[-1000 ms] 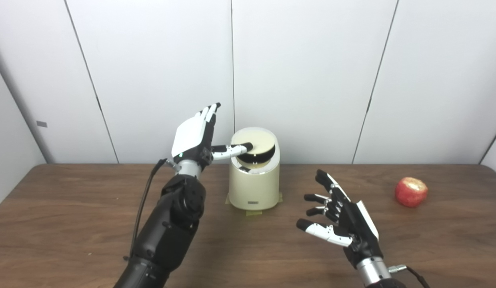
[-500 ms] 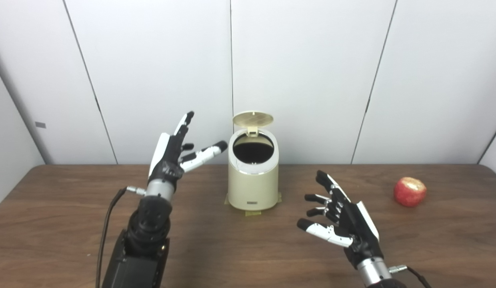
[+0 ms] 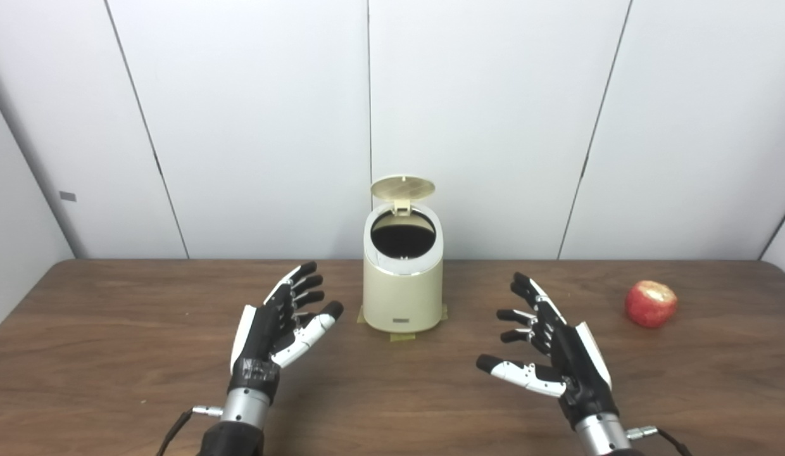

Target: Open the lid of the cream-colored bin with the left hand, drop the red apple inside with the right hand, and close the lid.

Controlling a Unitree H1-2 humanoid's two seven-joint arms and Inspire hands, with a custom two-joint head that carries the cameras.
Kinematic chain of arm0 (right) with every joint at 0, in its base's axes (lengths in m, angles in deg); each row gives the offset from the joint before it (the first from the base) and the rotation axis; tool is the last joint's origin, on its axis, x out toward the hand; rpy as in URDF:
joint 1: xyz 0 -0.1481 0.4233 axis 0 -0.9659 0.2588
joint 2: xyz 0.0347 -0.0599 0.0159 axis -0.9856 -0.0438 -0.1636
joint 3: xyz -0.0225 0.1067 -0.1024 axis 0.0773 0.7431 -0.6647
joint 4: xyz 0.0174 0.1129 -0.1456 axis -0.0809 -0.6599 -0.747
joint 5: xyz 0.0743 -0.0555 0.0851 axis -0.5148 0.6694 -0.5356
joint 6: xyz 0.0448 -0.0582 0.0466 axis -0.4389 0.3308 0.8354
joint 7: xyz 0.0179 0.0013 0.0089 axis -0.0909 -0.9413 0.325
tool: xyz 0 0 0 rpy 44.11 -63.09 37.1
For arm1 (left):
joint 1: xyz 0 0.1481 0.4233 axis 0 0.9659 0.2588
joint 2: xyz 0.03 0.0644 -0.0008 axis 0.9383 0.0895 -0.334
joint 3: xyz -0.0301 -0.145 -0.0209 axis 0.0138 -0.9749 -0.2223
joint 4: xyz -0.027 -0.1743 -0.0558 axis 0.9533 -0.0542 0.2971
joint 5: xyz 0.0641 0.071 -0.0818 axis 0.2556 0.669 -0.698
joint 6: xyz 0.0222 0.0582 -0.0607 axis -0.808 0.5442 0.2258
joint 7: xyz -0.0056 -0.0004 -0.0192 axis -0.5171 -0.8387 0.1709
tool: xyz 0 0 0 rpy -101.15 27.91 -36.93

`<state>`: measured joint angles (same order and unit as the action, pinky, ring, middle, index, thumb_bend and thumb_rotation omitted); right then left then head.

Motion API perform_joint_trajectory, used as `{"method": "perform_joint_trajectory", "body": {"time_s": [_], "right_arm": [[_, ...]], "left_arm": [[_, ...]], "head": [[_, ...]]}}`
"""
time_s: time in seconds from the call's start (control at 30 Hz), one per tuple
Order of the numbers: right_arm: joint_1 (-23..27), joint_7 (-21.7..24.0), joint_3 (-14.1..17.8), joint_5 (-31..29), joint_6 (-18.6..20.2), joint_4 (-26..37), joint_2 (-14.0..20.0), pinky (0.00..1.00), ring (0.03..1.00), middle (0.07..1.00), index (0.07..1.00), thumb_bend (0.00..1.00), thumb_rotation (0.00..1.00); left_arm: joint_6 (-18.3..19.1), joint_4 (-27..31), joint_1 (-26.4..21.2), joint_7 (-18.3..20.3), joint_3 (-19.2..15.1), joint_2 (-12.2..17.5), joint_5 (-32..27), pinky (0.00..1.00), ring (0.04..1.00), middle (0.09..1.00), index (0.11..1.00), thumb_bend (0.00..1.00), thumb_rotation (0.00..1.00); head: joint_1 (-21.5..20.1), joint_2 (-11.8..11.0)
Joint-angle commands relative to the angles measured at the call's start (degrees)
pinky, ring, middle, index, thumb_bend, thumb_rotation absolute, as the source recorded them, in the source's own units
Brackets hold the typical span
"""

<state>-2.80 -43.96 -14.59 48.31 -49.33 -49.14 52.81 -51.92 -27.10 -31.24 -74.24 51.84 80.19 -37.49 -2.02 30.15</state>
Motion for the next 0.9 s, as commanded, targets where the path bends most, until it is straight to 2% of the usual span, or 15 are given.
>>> {"method": "perform_joint_trajectory", "body": {"time_s": [0.0, 0.13, 0.27, 0.37, 0.47, 0.63, 0.7, 0.8, 0.87], "right_arm": [[3.19, -1.7, 0.51, 4.48, -1.85, 1.99, 2.7, 0.6, 0.759, 0.919, 0.926, 0.74, 0.29], [5.63, 1.27, -0.08, 10.3, 3.52, 4.89, 7.76, 0.56, 0.765, 0.928, 0.939, 0.79, 0.33], [9.04, 5.48, -0.3, 14.71, 10.31, 7.22, 13.3, 0.55, 0.745, 0.915, 0.923, 0.82, 0.31], [11.38, 7.41, -0.19, 18.34, 14.74, 6.55, 17.15, 0.61, 0.763, 0.896, 0.903, 0.86, 0.33], [13.29, 7.36, 0.67, 21.08, 18.88, 4.61, 19.27, 0.67, 0.809, 0.898, 0.888, 0.87, 0.29], [16.25, 6.83, 2.08, 26.2, 25.51, 3.72, 20.94, 0.68, 0.829, 0.885, 0.864, 0.84, 0.22], [17.24, 6.99, 2.59, 27.29, 26.58, 3.18, 21.82, 0.69, 0.843, 0.891, 0.869, 0.82, 0.22], [18.61, 7.01, 3.06, 27.63, 26.69, 1.37, 23.38, 0.63, 0.815, 0.89, 0.874, 0.82, 0.2], [19.59, 8.49, 3.76, 28.49, 26.94, 0.16, 23.99, 0.64, 0.832, 0.898, 0.883, 0.82, 0.2]], "left_arm": [[-2.73, 0.6, -0.72, -0.18, 0.39, 0.41, 0.39, 0.71, 0.804, 0.832, 0.872, 0.75, 0.43], [-3.47, -0.4, -0.35, 0.01, 0.51, 0.54, -0.03, 0.75, 0.821, 0.844, 0.871, 0.74, 0.44], [-3.47, -0.73, -0.33, 0.13, 0.53, 1.43, 0.37, 0.78, 0.835, 0.858, 0.877, 0.68, 0.37], [-2.99, -0.47, -0.13, 0.36, 0.35, 2.09, -0.02, 0.78, 0.839, 0.862, 0.878, 0.67, 0.36], [-2.83, -0.66, -0.17, 0.56, 0.25, 2.96, 0.12, 0.77, 0.833, 0.862, 0.874, 0.64, 0.35], [-2.45, -0.78, -0.26, 0.85, -0.02, 3.89, -0.64, 0.79, 0.835, 0.859, 0.879, 0.59, 0.3], [-2.55, -1.01, -0.33, 0.88, -0.12, 4.33, -0.62, 0.81, 0.846, 0.868, 0.887, 0.57, 0.29], [-2.89, -1.25, -0.46, 1.04, -0.31, 4.73, -0.96, 0.79, 0.844, 0.874, 0.892, 0.57, 0.29], [-3.22, -1.34, -0.51, 1.14, -0.37, 4.96, -1.11, 0.79, 0.847, 0.874, 0.891, 0.55, 0.27]], "head": [[-1.4, -0.27], [-4.58, -1.58], [-9.07, -3.2], [-11.6, -4.78], [-14.59, -6.23], [-17.8, -7.07], [-18.62, -7.27], [-19.44, -7.47], [-19.88, -7.57]]}}
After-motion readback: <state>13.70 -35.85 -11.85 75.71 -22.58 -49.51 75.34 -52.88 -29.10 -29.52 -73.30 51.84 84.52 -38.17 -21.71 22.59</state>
